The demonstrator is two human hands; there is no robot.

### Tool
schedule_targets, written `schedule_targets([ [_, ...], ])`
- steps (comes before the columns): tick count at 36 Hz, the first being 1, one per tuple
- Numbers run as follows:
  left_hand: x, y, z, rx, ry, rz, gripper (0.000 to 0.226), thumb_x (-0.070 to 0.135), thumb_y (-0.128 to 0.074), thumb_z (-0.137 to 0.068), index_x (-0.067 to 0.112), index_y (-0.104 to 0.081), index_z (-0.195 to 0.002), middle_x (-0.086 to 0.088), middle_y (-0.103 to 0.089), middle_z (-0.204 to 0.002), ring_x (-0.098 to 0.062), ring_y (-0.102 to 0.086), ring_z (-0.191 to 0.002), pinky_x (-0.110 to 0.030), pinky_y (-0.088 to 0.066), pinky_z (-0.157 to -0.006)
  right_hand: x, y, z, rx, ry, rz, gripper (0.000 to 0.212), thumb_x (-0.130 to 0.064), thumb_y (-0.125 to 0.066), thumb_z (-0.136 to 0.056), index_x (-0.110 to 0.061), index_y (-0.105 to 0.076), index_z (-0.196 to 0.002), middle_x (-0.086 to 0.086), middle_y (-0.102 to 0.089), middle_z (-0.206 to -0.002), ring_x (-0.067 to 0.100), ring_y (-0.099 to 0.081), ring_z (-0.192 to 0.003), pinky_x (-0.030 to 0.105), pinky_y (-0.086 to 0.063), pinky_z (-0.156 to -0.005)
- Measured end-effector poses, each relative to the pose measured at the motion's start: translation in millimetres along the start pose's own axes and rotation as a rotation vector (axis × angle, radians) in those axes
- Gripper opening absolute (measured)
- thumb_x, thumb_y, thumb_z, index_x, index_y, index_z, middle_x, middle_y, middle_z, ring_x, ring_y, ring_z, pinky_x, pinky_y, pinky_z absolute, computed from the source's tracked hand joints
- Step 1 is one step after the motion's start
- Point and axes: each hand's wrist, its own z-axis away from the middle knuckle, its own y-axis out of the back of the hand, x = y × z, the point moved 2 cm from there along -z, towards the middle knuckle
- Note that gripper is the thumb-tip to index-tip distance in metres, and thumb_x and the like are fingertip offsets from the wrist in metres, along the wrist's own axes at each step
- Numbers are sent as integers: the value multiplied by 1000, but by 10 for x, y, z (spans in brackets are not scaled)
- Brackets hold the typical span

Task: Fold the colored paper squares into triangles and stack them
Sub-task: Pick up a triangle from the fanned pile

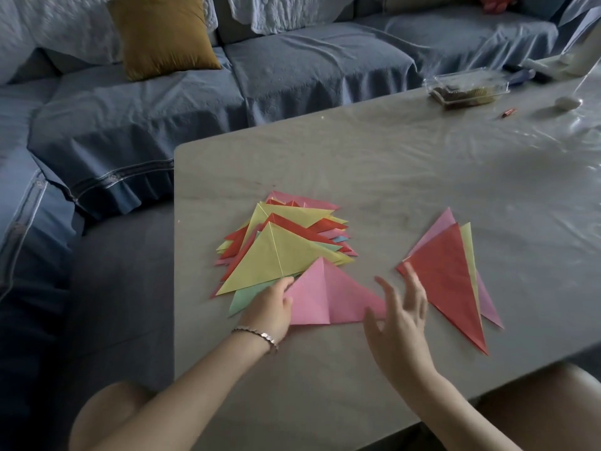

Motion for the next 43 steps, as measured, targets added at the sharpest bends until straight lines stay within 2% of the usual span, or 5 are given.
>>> schedule_targets([
  [8, -107, -235, 51, 299, -371, -251, 37, 7, -65, -80, 3, -60, -117, -14, -62, -111, -30, -62, -101, -33, -51, -85, -67, -346, 156, -266, 427, 346, 44, -32, -39, -78, -15, -70, -104, 2, -64, -118, 25, -61, -110, 39, -54, -83],
  [12, -101, -507, 284, 143, -569, -433, 47, 16, -35, -81, 15, -59, -120, 2, -63, -121, -10, -59, -112, -20, -37, -99, -74, -399, 156, -260, 438, 349, 45, -28, -38, -79, -11, -69, -107, 3, -66, -113, 21, -63, -107, 37, -53, -87],
  [21, -392, -580, 326, 48, -598, -472, 52, 18, -42, -81, 16, -36, -132, 3, -52, -134, -11, -49, -122, -24, -14, -110, 116, -279, 208, -95, 503, 358, 34, -23, -42, -82, -12, -72, -95, -2, -67, -94, 17, -63, -89, 32, -38, -96],
  [39, -847, -124, 464, 23, -344, -426, 57, 41, -10, -100, 14, -51, -128, 6, -46, -135, -5, -34, -129, -8, 4, -107, 555, 248, 251, -70, 373, 433, 65, -34, -13, -101, -9, -72, -99, -1, -69, -95, 19, -66, -89, 35, -33, -101],
  [43, -862, -129, 470, 143, -338, -497, 55, 40, -16, -98, 16, -60, -119, 6, -57, -126, -8, -51, -117, -18, -22, -108, 517, 280, 210, -94, 332, 422, 43, -30, -33, -94, -15, -74, -92, -6, -67, -89, 15, -65, -84, 32, -35, -96],
])
